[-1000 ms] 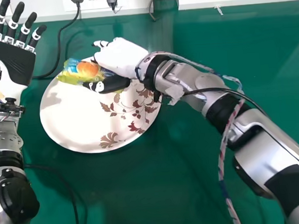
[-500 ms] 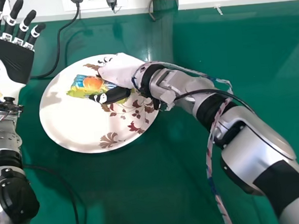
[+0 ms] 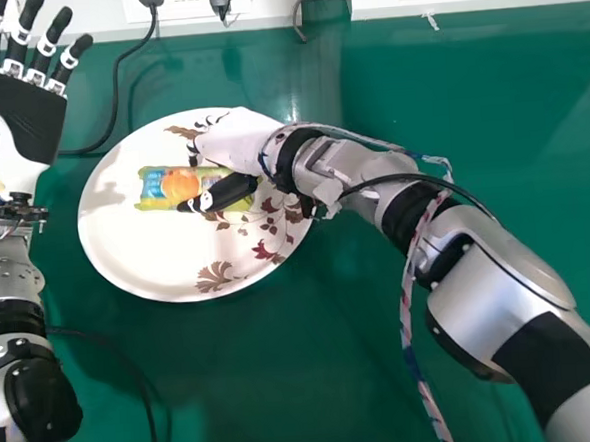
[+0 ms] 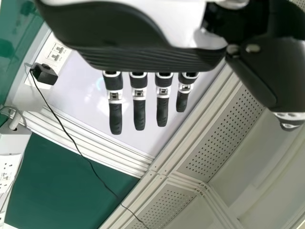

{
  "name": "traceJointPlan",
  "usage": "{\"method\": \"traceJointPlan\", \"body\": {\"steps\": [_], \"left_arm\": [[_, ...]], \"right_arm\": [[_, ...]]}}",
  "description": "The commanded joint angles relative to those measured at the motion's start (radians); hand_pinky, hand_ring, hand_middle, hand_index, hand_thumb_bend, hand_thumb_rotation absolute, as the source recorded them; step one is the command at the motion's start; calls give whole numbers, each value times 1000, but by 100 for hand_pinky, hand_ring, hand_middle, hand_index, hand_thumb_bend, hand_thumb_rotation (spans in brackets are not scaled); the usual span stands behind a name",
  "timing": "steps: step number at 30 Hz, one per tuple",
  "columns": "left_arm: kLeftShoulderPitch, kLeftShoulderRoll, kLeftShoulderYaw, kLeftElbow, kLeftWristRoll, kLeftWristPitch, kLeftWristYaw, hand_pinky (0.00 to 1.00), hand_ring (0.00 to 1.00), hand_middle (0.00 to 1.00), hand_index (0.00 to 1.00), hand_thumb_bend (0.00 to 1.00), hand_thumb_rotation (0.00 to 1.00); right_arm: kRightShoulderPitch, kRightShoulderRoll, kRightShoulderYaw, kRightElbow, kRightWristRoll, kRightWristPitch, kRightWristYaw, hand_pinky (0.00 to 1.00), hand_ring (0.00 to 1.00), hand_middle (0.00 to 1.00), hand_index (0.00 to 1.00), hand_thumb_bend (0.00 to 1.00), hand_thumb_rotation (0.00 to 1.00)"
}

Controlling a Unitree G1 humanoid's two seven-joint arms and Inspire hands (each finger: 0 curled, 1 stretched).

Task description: Pick up biscuit and place it in the plate

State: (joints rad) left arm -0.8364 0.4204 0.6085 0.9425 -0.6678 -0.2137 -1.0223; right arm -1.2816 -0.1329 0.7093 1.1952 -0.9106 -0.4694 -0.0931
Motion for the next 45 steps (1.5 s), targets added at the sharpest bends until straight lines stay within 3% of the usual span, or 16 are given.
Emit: {"method": "traceJointPlan", "body": {"steps": [1, 9, 14, 16, 20, 31, 37, 39, 42, 45], "left_arm": [[20, -7, -8, -17, 7, -6, 8, 83, 92, 98, 100, 100, 95], [4, 1, 4, 3, -21, 29, -28, 96, 99, 100, 100, 100, 97], [-1, -15, 16, 6, -22, -10, 0, 95, 99, 100, 100, 100, 99], [-3, -16, 18, 10, -22, -17, 5, 95, 99, 100, 100, 100, 100], [-2, -19, 16, 8, -20, -19, 16, 94, 99, 100, 100, 100, 100], [-5, -14, 8, 18, -12, -25, 20, 96, 100, 100, 100, 100, 100], [-7, -16, 9, 8, -18, -12, 23, 87, 97, 100, 100, 100, 100], [-7, -18, 10, 6, -23, -2, 23, 84, 98, 100, 100, 100, 100], [-10, -24, 19, 8, -33, 6, 31, 73, 93, 100, 100, 100, 100], [-10, -23, 24, 12, -34, 6, 52, 74, 92, 100, 100, 94, 100]], "right_arm": [[-14, -11, -12, 13, 27, -35, 36, 66, 83, 91, 80, 97, 22], [-34, -68, -99, -16, 132, -66, 98, 86, 99, 99, 89, 100, 39], [-33, -106, -142, -56, 167, -82, 87, 86, 100, 100, 97, 100, 61], [-30, -126, -159, -79, 184, -92, 97, 86, 100, 100, 98, 100, 64], [-19, -166, -197, -124, 223, -112, 127, 86, 100, 100, 97, 100, 62], [81, -261, -356, -345, 448, -159, 334, 85, 100, 100, 100, 100, 64], [155, -296, -433, -460, 546, -190, 379, 85, 100, 100, 99, 100, 61], [183, -299, -464, -504, 602, -173, 417, 87, 100, 100, 100, 100, 60], [235, -295, -518, -575, 702, -127, 469, 88, 100, 100, 100, 100, 60], [275, -288, -575, -606, 811, -100, 521, 85, 100, 100, 100, 100, 60]]}}
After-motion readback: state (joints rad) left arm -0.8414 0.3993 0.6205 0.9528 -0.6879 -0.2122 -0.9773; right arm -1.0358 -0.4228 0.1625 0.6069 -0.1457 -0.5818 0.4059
